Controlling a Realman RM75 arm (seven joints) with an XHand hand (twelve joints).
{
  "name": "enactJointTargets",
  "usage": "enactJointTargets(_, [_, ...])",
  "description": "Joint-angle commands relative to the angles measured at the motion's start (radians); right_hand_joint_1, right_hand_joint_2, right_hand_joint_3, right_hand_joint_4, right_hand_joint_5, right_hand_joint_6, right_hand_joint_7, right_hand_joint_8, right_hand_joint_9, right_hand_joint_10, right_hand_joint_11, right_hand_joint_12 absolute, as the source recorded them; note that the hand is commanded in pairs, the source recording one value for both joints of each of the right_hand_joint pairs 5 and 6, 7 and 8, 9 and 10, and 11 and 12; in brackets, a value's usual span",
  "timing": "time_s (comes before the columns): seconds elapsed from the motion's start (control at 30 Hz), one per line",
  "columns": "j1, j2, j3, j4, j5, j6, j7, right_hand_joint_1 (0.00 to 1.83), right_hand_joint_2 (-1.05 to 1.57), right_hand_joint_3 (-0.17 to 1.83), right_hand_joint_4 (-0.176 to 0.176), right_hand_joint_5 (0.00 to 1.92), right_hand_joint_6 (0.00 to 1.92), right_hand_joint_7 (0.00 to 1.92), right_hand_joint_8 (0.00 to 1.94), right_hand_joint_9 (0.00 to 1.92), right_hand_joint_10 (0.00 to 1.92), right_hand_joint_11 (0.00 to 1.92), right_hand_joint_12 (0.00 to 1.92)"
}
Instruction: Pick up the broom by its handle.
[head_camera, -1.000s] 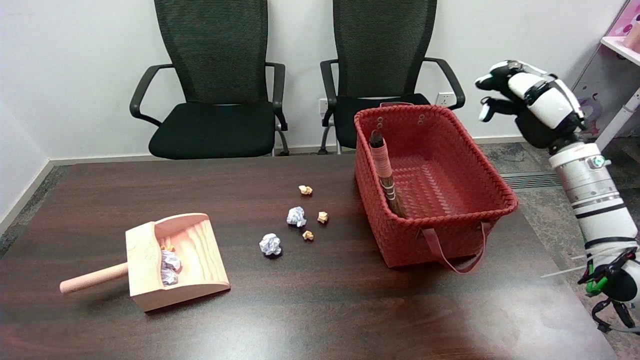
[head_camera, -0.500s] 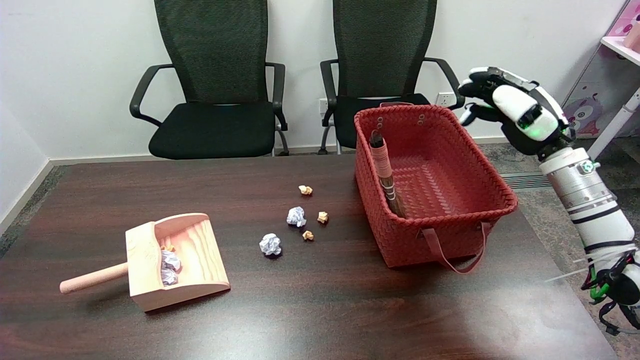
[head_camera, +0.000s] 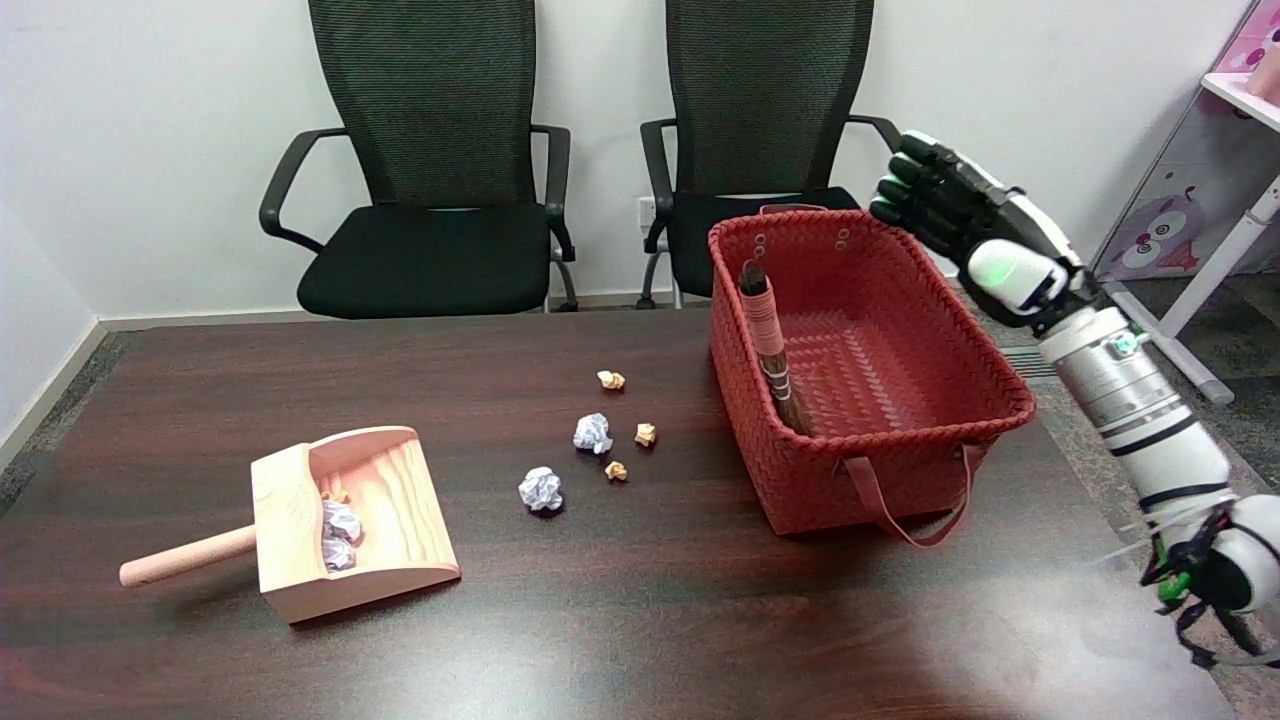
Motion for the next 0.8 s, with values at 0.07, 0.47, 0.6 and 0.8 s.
enactJointTargets(0.07, [0.152, -0.281, -0.031, 0.104, -0.136, 0.117, 0.006, 0.91, -0.16, 0.64, -0.093, 0.20, 0.20, 0.20, 0.20, 0.22, 0.22, 0.27, 0.27])
enactJointTargets(0.47, [0.213, -0.276, -0.037, 0.018, -0.227, 0.299, -0.002, 0.92, -0.07, 0.58, -0.154, 0.03, 0.03, 0.03, 0.03, 0.11, 0.11, 0.18, 0.18])
enactJointTargets(0.6, [0.221, -0.275, -0.030, -0.002, -0.257, 0.353, -0.004, 0.92, -0.02, 0.59, -0.176, 0.03, 0.03, 0.03, 0.03, 0.10, 0.10, 0.19, 0.19])
enactJointTargets(0.8, [0.228, -0.264, -0.019, -0.047, -0.308, 0.439, -0.007, 0.92, 0.03, 0.59, -0.176, 0.04, 0.04, 0.04, 0.04, 0.10, 0.10, 0.19, 0.19])
